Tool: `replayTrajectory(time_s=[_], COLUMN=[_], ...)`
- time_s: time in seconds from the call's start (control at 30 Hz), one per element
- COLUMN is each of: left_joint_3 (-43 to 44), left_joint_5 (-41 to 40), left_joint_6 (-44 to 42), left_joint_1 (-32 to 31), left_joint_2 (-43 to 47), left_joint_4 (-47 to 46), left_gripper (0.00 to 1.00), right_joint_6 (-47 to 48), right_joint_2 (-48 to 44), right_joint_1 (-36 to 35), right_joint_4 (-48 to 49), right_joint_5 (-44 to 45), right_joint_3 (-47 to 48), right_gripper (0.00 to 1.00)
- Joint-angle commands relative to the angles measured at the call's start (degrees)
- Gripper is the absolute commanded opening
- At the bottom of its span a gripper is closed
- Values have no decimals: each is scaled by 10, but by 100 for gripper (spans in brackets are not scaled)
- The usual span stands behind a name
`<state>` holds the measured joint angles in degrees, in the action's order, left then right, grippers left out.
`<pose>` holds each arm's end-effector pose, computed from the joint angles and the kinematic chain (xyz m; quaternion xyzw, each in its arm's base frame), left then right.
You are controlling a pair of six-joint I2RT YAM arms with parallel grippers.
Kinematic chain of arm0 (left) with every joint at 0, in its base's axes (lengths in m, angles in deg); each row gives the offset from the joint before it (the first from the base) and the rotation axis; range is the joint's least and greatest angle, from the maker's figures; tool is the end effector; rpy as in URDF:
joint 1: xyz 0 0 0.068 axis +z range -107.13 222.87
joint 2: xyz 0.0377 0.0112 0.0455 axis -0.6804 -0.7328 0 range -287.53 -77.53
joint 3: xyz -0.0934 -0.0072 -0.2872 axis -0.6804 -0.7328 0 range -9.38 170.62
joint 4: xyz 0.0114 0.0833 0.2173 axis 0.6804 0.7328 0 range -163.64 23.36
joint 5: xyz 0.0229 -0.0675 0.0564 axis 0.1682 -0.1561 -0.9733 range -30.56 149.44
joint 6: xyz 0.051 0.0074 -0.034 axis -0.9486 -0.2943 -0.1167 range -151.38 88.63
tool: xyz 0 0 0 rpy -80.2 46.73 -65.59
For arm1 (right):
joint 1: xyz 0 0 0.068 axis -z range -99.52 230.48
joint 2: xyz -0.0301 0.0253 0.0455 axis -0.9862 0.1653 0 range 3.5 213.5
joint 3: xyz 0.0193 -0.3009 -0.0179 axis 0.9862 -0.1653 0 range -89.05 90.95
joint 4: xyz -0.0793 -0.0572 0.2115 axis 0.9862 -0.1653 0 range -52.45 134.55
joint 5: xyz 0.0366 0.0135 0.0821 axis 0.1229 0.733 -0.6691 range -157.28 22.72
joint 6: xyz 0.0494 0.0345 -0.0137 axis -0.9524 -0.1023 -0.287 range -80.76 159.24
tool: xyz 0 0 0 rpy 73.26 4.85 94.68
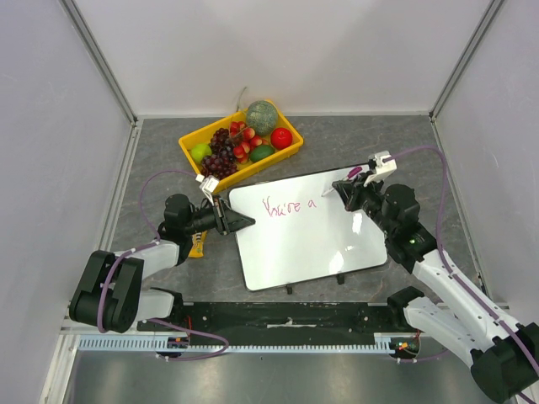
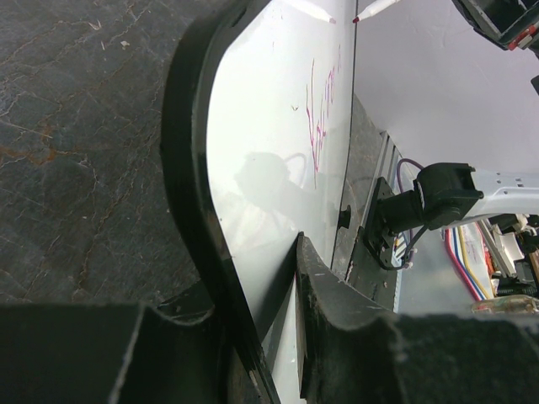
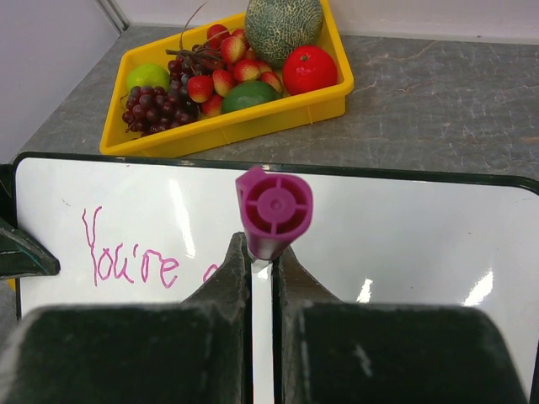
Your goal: Write a sentence on the whiteboard
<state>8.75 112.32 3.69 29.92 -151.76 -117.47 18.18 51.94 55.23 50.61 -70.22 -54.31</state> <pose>0.1955 -0.0831 0.2304 0.1405 0.7379 -0.5453 0.3721 0.1499 0.0734 0.3252 -0.0444 0.7513 0.2766 0.5976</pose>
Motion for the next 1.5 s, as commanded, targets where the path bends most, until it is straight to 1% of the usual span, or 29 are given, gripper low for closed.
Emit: replayTrajectory(time_s=[0.0,0.5,1.13,1.43,1.47], left_joint_3=[-6,-6,-6,-7,-7], left_joint_5=[-23,-22,-23,-23,-23], left_joint_6=[-106,-106,-106,-106,-106], left_joint_1=[-12,-11,-12,-11,-11], left_joint_2=[-16,-15,-15,-13,-13], left_joint_4=[36,36,36,36,35], left_gripper=[2,2,2,2,2], right_joint_6=[-10,-5,-2,1,1], right_joint_2=[0,12,-36,-26,-23], right_joint_1=[1,1,1,2,1], right_joint_4=[40,35,-8,-2,-1], right_joint_5=[3,24,2,26,42], right_joint_3=[-5,-26,-62,-42,-37], right_gripper=[0,0,0,0,0])
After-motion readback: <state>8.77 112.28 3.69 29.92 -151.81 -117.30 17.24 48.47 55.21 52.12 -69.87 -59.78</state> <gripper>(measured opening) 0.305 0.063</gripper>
